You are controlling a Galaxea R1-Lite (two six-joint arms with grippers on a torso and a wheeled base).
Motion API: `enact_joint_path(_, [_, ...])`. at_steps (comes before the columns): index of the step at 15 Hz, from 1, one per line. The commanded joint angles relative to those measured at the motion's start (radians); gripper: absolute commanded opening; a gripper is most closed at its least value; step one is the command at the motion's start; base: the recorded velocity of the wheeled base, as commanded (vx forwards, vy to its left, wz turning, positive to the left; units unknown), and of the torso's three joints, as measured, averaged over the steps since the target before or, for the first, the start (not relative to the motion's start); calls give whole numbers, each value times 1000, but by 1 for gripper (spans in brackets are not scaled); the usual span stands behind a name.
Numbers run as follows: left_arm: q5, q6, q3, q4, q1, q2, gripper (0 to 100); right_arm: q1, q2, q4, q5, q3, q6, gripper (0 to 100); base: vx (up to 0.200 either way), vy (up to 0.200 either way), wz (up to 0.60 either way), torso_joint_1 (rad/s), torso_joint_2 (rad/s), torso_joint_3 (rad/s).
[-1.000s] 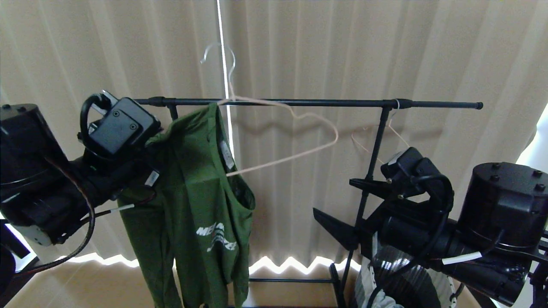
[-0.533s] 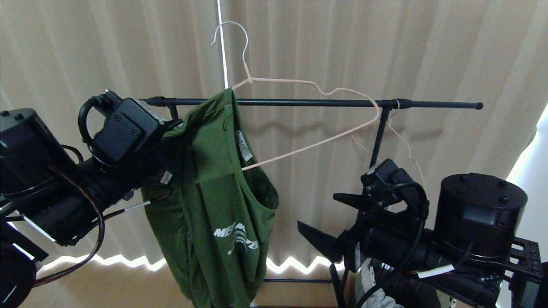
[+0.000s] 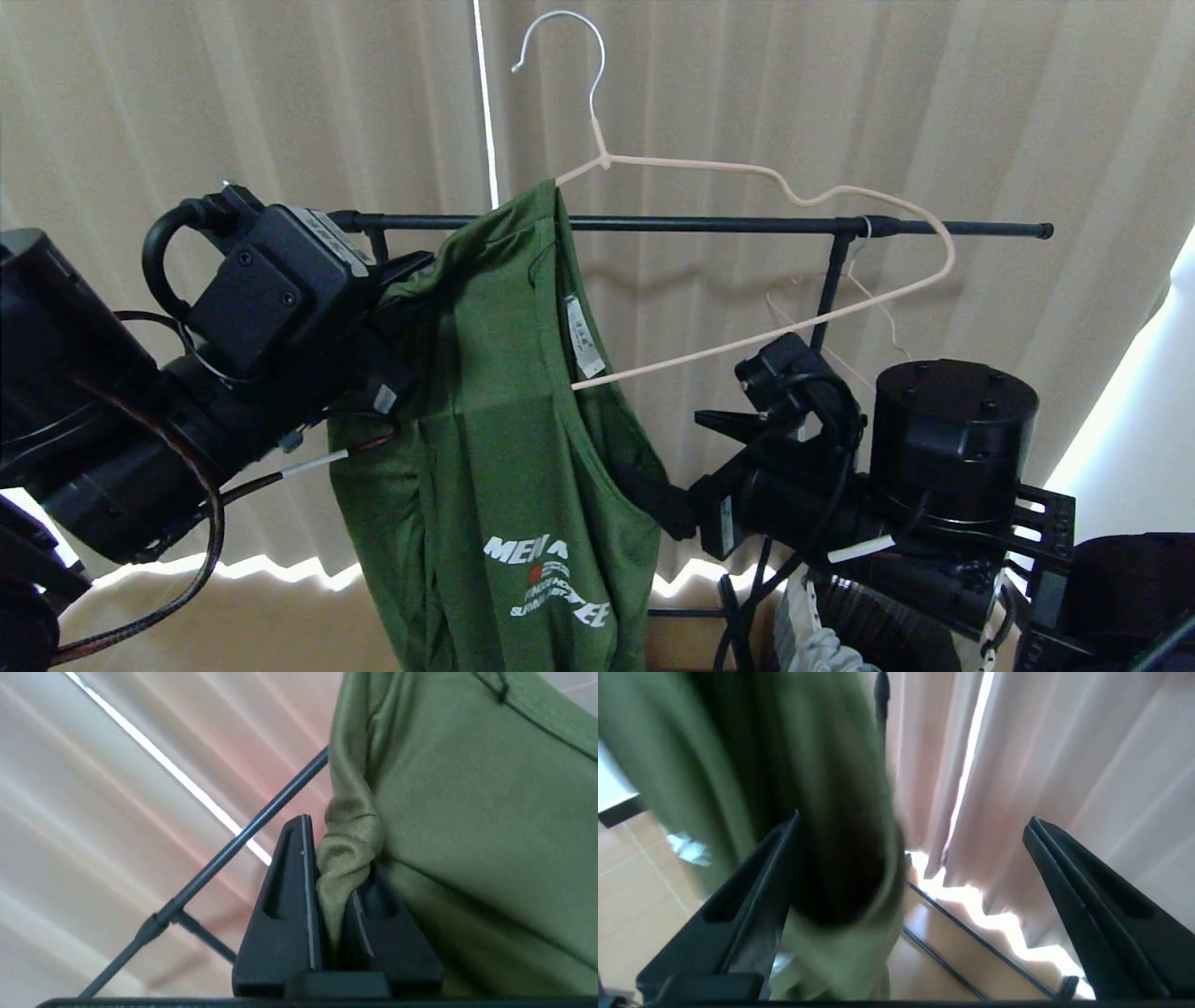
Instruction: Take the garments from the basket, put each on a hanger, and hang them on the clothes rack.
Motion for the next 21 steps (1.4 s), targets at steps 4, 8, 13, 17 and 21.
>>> enact_joint_path(4, [0,-1,-10,0,-6,-18,0,-4,3,-1,-21,50,0,100,0,0,0,0,0,0])
enact_joint_path(8, [0,2,1,0,2,-29,0,-86,-30,-141,-26,202,-12,0,0,0,0,0,0,0])
enact_joint_path(13, [-11,61,50,5,2,-28,0,-236,-146,-89,-21,237,-29,0,0,0,0,0,0,0])
enact_joint_path(17, [-87,141,111,6,66,-26,0,-345,-240,100,-12,174,-35,0,0,0,0,0,0,0])
enact_joint_path(21, [-156,221,163,1,138,-46,0,-376,-263,206,-12,115,-35,0,0,0,0,0,0,0])
